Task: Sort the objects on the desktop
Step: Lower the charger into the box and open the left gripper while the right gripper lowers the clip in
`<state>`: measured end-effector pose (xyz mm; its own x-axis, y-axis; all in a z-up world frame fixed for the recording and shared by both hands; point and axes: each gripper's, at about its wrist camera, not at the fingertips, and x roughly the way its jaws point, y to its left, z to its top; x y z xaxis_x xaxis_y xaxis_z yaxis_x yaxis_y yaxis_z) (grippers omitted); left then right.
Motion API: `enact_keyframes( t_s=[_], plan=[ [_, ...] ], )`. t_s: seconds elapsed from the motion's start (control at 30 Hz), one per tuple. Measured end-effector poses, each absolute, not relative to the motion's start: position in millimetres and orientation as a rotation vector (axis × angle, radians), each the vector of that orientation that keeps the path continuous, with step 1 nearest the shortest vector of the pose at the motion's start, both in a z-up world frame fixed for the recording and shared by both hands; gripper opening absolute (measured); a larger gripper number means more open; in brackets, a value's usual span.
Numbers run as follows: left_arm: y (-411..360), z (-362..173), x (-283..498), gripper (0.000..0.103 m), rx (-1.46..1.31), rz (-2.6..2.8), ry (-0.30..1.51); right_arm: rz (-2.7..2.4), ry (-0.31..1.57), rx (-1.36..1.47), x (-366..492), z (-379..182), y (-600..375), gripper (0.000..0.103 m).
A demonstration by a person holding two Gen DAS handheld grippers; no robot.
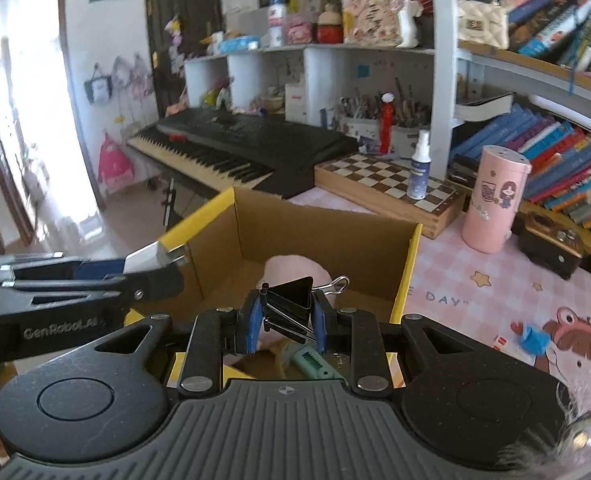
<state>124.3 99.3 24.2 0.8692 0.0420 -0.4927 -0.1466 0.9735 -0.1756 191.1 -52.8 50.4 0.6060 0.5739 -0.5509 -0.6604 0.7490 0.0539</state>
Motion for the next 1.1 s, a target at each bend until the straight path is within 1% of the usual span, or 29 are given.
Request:
enact_keyframes(
  t_s=[0.27,0.57,1.1],
  plan=[
    [92,8,149,0.037,-0.191,0.119,0.571,0.800,0.613,-0.284,208,30,-38,0.024],
    [91,-6,171,0.037,-0.175,0.132,0.636,0.860,0.688,-0.357,232,11,-28,0.024],
    [94,-18,190,0.037,-0.208,0.135,0.700,0.971,0.757,-0.334,250,3,-28,0.024]
  ],
)
